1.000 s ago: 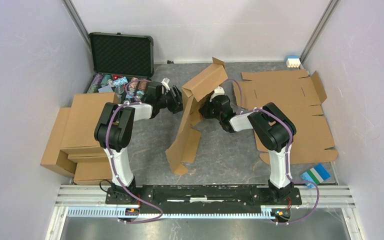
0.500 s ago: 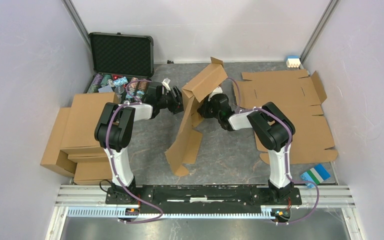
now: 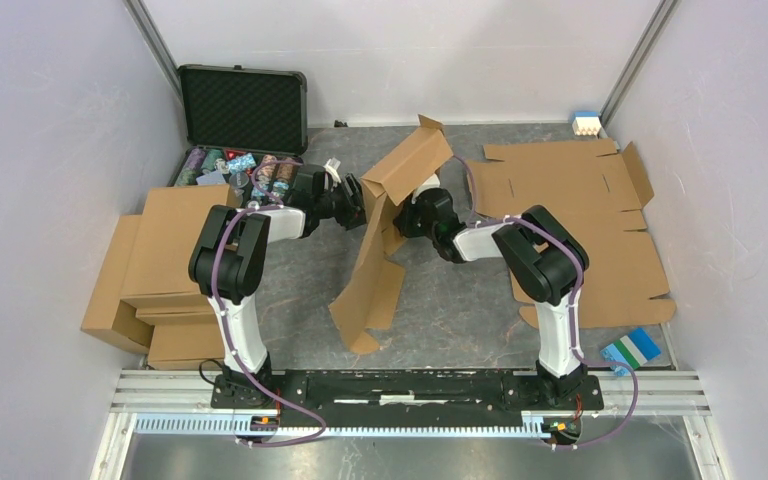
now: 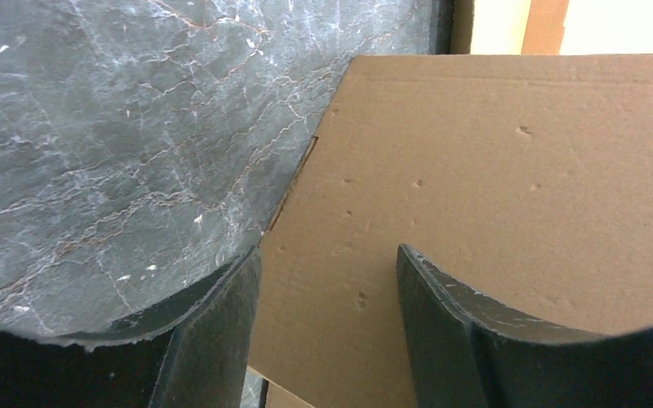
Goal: Fold the paper box
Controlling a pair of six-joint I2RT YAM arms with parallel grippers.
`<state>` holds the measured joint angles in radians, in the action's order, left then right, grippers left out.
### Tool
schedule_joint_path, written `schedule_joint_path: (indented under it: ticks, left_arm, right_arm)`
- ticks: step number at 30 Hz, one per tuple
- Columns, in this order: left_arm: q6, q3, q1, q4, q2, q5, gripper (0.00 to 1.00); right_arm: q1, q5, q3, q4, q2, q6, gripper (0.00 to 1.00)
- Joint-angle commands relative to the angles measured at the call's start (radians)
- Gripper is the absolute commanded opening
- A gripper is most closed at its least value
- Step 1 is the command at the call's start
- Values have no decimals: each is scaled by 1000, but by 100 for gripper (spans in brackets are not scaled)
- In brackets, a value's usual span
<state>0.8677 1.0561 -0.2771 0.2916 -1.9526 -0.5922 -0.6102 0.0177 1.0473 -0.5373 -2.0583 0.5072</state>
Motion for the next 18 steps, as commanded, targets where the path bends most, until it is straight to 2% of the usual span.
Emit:
schedule_joint_path:
  ticks: [1,10,18]
  left_arm:
    - [-65,2,-11,-29,54,6,66]
    - [-67,5,-11,-30,49,12,66]
    - [-68,7,-11,-34,49,18,66]
  right_arm:
    - [-19,13,4,80,32,-47,4]
    - [-25,45,20,60,115,-67,4]
    - [-27,106,-33,-18,110,-78,4]
